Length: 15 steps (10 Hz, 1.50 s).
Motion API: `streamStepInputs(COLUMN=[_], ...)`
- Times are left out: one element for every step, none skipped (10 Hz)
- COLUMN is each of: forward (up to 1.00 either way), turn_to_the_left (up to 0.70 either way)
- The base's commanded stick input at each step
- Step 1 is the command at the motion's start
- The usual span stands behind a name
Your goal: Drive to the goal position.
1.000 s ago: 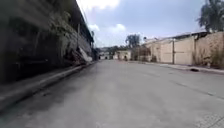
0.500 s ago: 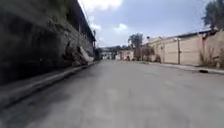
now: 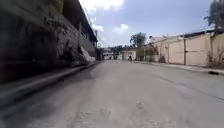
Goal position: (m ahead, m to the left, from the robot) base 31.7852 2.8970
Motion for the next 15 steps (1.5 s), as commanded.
streamStepInputs(forward=[1.0, 1.0, 1.0, 1.0, 1.0, 1.0, 1.0, 1.0, 1.0, 1.0, 1.0, 1.0, 1.0, 1.0, 1.0], turn_to_the_left=[0.0, 0.0, 0.0, 0.0, 0.0, 0.0, 0.0, 0.0, 0.0, 0.0, 0.0, 0.0, 0.0, 0.0, 0.0])
